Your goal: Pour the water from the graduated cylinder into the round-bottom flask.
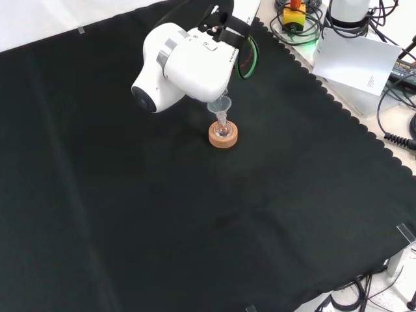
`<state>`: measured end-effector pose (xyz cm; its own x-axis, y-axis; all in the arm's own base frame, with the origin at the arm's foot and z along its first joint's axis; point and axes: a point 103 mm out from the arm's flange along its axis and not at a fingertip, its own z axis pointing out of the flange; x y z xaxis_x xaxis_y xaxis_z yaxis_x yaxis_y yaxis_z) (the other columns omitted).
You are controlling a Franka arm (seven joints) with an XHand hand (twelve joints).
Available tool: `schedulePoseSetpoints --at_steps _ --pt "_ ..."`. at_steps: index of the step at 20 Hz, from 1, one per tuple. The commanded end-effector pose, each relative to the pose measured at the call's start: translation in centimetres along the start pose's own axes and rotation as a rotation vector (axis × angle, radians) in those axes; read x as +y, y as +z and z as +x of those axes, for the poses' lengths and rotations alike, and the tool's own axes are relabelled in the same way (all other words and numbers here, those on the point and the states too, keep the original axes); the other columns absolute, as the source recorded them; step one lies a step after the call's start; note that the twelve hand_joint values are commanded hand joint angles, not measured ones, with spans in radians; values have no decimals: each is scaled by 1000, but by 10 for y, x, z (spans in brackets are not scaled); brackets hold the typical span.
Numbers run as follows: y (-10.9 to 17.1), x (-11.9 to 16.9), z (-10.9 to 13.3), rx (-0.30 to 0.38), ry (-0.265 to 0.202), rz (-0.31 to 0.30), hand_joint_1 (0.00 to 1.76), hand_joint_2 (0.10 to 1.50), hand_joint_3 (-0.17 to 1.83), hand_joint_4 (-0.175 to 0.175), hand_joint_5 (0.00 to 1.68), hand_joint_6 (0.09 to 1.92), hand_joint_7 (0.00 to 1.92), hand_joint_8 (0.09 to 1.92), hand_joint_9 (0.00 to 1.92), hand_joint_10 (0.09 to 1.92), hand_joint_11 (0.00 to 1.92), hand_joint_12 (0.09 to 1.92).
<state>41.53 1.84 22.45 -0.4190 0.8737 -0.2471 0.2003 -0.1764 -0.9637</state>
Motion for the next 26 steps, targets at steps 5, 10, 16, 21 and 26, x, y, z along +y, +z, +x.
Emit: schedulePoseSetpoints --at_steps 5,10,16,21,26 --pt "0 0 -1 -6 4 6 1248 1141 -1 -175 911 1083 951 1081 1412 87 1191 819" --pt "-1 -1 1 -11 9 12 1249 1140 -1 -175 913 1081 952 1078 1414 87 1193 817" --pt "-2 -2 3 -17 14 15 1249 1139 -1 -175 914 1079 954 1076 1417 87 1197 816" --pt "-3 -3 4 -18 17 15 1249 1139 -1 -175 916 1077 956 1073 1419 87 1199 814" --pt "-3 -4 5 -19 19 14 1250 1138 -1 -175 917 1075 957 1072 1421 87 1200 812"
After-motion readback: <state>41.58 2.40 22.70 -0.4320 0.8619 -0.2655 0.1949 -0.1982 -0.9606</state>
